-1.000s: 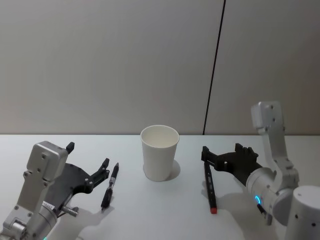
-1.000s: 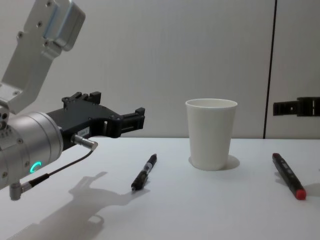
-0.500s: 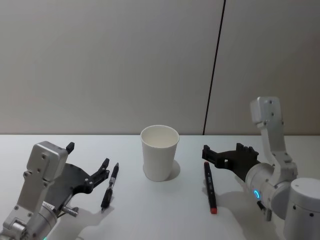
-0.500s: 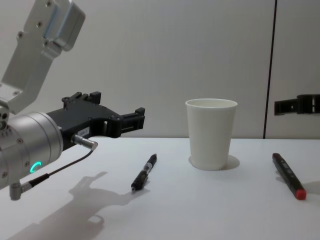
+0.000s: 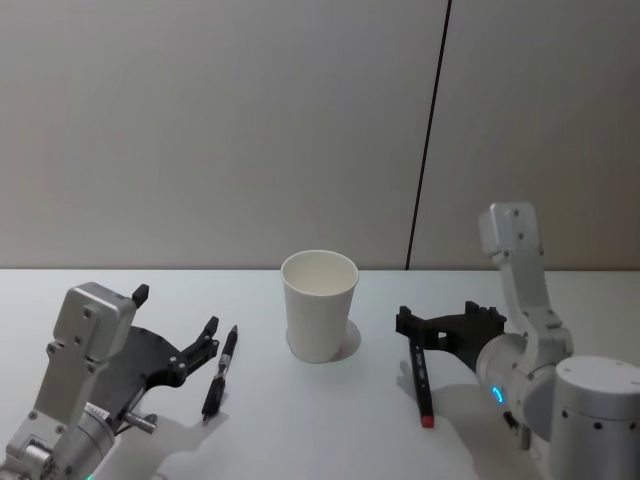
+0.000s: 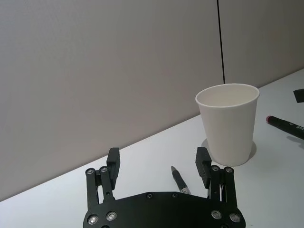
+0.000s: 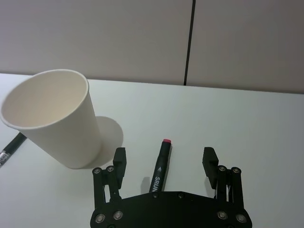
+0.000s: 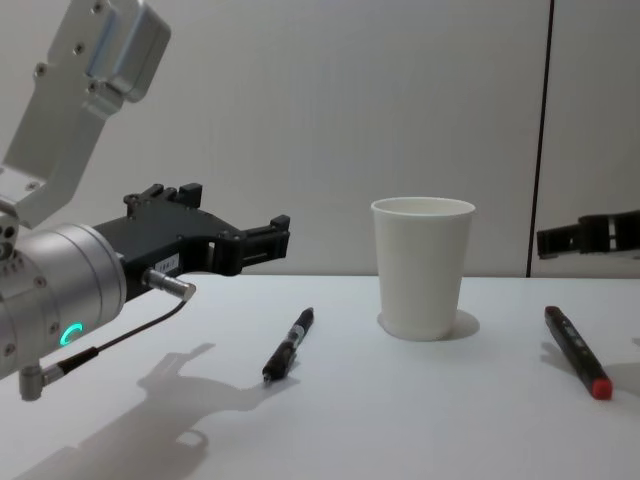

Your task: Place the pen into the pen holder.

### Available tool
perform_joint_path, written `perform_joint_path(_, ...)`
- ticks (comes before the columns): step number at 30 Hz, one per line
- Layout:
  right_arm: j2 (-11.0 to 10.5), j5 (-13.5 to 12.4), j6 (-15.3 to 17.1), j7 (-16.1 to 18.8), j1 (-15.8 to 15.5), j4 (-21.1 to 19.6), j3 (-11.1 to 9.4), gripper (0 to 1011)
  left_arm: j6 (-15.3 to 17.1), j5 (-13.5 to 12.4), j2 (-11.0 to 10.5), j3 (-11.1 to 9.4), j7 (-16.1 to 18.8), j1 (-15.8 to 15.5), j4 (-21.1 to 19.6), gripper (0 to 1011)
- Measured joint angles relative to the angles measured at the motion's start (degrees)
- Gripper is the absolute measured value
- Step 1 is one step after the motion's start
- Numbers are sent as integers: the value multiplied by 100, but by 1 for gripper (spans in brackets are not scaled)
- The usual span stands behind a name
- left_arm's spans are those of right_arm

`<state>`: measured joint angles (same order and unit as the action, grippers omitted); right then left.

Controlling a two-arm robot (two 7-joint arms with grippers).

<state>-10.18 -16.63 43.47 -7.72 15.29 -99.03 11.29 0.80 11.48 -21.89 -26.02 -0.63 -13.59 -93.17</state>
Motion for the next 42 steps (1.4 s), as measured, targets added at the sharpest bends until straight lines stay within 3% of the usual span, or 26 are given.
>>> perform_joint_path(22, 275, 345, 72, -317, 148, 527, 202, 1001, 0, 0, 0, 0, 0, 0, 0, 1003)
perform_joint_path(42, 454, 489, -180, -317, 257, 1104, 291, 1001, 0, 0, 0, 0, 0, 0, 0, 1003)
